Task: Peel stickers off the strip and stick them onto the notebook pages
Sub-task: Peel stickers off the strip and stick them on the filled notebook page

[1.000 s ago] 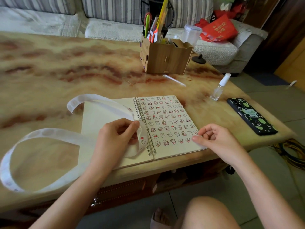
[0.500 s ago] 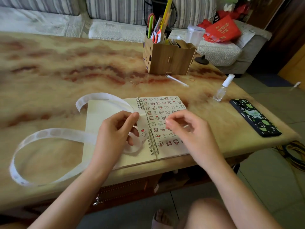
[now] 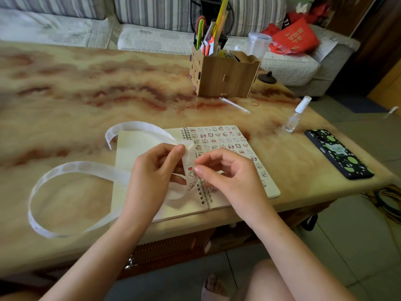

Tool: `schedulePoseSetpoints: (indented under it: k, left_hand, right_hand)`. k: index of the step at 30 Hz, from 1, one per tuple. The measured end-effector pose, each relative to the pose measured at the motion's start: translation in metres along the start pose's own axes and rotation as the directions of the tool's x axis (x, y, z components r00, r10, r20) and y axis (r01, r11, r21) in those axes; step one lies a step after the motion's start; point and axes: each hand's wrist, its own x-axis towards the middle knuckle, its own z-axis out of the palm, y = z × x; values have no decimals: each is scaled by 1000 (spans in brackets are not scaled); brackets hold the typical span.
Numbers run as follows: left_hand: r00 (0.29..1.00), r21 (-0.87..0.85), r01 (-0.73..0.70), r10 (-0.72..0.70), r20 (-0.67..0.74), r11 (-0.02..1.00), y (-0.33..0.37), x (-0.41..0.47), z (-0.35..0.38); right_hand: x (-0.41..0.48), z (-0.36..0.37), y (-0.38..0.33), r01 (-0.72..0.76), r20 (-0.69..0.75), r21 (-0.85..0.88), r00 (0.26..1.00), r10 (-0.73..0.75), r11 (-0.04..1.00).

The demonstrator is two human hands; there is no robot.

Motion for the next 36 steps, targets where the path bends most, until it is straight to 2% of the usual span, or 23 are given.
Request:
schedulePoseSetpoints:
  k: [7,15,30,33,36]
  left_hand:
    - [994,-119,105,-103,20,987,2,-1,1]
    - [990,-2,94,-93,107,996,0,-4,-1]
    - [994,26,78,-80,77,997,-3,-5,0]
    - [995,39,75,-77,66,996,-4,-5,1]
    - [995,37,82,-84,56,996,-5,-6,1]
  right_hand:
    - [0,-2,4,-2,-36,-6,999,1,1000]
    - [0,-4,7,58,-65,-80,996,-63,995]
    - [0,-2,12,209,-66,-273,970,-236,939]
    - [0,-2,14,270,-60,-342,950,-308,900]
    - [0,-2,16,350,-32,-464,911,-411,813]
